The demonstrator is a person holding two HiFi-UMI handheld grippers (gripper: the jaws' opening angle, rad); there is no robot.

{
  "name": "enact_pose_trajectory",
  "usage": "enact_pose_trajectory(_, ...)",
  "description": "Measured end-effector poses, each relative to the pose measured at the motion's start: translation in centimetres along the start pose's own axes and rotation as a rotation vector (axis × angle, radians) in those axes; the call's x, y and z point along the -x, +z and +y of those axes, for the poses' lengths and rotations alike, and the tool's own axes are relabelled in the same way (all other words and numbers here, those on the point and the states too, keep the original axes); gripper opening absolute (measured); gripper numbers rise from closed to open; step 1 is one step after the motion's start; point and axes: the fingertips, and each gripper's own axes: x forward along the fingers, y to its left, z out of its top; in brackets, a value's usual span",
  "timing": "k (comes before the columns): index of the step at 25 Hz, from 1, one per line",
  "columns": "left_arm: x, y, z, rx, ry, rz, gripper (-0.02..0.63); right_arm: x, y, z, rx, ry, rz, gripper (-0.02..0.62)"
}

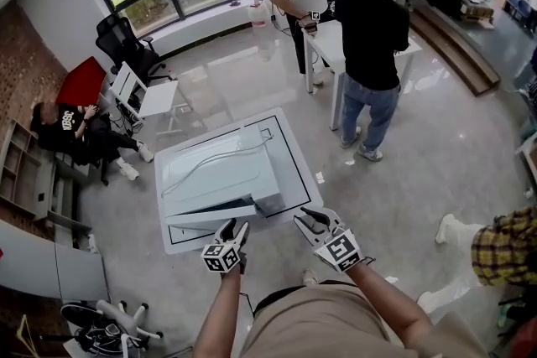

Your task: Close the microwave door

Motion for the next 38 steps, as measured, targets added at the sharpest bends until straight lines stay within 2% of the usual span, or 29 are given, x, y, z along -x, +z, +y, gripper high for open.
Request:
enact_pose_trajectory(5, -1.5, 1.0, 1.3, -0.005, 0.039, -0.002, 0.215, -0.2, 0.0, -1.0, 0.001, 0.0, 0.004, 0.1)
enact_pose_trajectory(7, -1.5, 1.0, 1.9, -0.033, 0.082, -0.004, 0.161, -0.2, 0.0, -1.4, 0.002, -0.002, 0.007, 0.1)
enact_pose_trajectory(9, -1.6, 1.1, 2.1, -0.045, 0.099, -0.017, 0.147, -0.2, 0.1, -1.8, 0.002, -0.006, 0.009, 0.1)
enact_pose_trajectory(14, -2.8, 1.9, 2.9, 0.0, 0.122, -0.03, 0.143, 0.0, -0.3, -2.3, -0.001, -0.009, 0.017, 0.1)
enact_pose_trajectory(15, -2.9, 1.9, 3.0, 0.007, 0.121, -0.033, 0.124, 0.0, -0.4, -2.3, -0.003, -0.01, 0.019, 0.1)
enact_pose_trajectory(21, -2.9, 1.6, 2.7, 0.025, 0.085, -0.025, 0.134, 0.7, -1.2, -1.9, -0.013, -0.014, 0.029, 0.1)
enact_pose_trajectory(24, -2.1, 2.7, 2.0, 0.06, 0.072, -0.076, 0.16, 1.2, -1.3, -1.6, -0.018, -0.022, 0.025, 0.1)
enact_pose_trajectory(31, 2.3, 6.0, -1.1, 0.066, 0.004, -0.184, 0.16, 2.5, -1.5, -0.7, -0.05, -0.052, 0.02, 0.1)
enact_pose_trajectory(38, 8.6, 7.9, -0.9, 0.06, -0.013, -0.233, 0.16, 2.8, -0.8, 1.0, -0.079, -0.079, 0.007, 0.1)
